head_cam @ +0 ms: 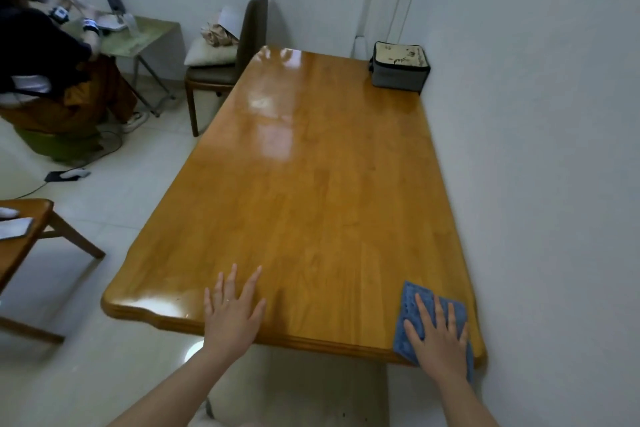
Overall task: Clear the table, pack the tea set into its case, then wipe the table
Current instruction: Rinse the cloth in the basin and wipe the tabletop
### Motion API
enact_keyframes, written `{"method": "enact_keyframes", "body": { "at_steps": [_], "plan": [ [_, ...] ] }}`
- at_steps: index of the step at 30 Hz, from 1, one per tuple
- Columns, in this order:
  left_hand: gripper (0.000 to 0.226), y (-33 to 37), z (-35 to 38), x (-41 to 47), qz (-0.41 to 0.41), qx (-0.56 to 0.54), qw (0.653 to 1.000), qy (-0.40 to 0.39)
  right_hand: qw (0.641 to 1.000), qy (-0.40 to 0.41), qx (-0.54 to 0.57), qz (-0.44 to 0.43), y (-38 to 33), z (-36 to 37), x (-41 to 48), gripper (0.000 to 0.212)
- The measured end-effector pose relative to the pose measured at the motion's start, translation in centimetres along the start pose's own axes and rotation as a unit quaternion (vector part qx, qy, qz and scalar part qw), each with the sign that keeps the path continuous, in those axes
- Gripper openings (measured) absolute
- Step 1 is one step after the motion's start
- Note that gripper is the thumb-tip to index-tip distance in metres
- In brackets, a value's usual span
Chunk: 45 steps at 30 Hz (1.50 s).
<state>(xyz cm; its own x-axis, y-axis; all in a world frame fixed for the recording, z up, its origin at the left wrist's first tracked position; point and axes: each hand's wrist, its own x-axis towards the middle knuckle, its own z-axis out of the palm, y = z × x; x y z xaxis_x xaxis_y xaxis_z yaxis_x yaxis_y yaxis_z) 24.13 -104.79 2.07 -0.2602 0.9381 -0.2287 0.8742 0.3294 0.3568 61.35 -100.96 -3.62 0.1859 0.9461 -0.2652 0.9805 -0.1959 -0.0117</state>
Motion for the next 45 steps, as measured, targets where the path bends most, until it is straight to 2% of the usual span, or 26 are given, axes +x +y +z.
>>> {"method": "enact_keyframes", "body": {
  "at_steps": [7, 9, 14, 23, 26, 29, 31, 33, 35, 37, 38, 45],
  "plan": [
    [0.06, -2.4, -0.8, 0.7, -0.014, 0.008, 1.0, -0.002, 0.993, -0.06, 0.04, 0.094, -4.4, -1.4, -0.5, 0.066],
    [0.061, -3.4, -1.2, 0.9, -0.011, 0.007, 1.0, 0.0, 0.992, -0.071, 0.035, 0.094, -6.7, -1.4, -1.0, 0.068],
    [0.06, -7.6, -3.5, 2.8, -0.007, 0.0, 1.0, 0.008, 0.993, -0.099, 0.039, 0.042, -14.4, -1.0, -2.3, 0.069],
    [0.06, -17.4, -9.2, 7.0, 0.007, 0.005, 1.0, -0.019, 0.995, -0.091, 0.006, -0.033, -32.7, 1.1, -6.5, 0.073],
    [0.061, -20.5, -11.3, 8.6, 0.014, 0.016, 0.999, -0.026, 0.997, -0.048, 0.041, -0.041, -38.5, 2.1, -7.7, 0.085],
    [0.061, -23.4, -12.6, 10.1, 0.023, 0.043, 0.998, -0.037, 0.992, 0.048, 0.082, -0.078, -43.2, 5.6, -7.1, 0.101],
    [0.071, -24.8, -13.1, 10.7, 0.031, 0.028, 0.999, -0.032, 0.985, 0.08, 0.086, -0.124, -46.2, 5.0, -7.8, 0.098],
    [0.073, -26.0, -13.3, 11.4, 0.02, 0.012, 0.999, -0.041, 0.98, 0.095, 0.08, -0.156, -48.3, 4.6, -8.0, 0.093],
    [0.073, -27.4, -12.1, 12.9, 0.013, 0.0, 0.999, -0.033, 0.978, 0.084, 0.065, -0.178, -49.4, 4.2, -7.4, 0.103],
    [0.079, -27.2, -12.4, 13.2, 0.02, -0.007, 0.998, -0.06, 0.978, 0.072, 0.041, -0.19, -49.8, 4.3, -6.3, 0.111],
    [0.08, -27.0, -13.2, 13.3, 0.014, -0.005, 0.996, -0.086, 0.978, 0.067, 0.027, -0.196, -50.1, 4.4, -5.6, 0.11],
    [0.08, -26.9, -13.1, 17.3, 0.025, 0.031, 0.996, -0.077, 0.981, 0.008, -0.004, -0.196, -53.2, 2.6, -2.1, 0.084]
  ]
}}
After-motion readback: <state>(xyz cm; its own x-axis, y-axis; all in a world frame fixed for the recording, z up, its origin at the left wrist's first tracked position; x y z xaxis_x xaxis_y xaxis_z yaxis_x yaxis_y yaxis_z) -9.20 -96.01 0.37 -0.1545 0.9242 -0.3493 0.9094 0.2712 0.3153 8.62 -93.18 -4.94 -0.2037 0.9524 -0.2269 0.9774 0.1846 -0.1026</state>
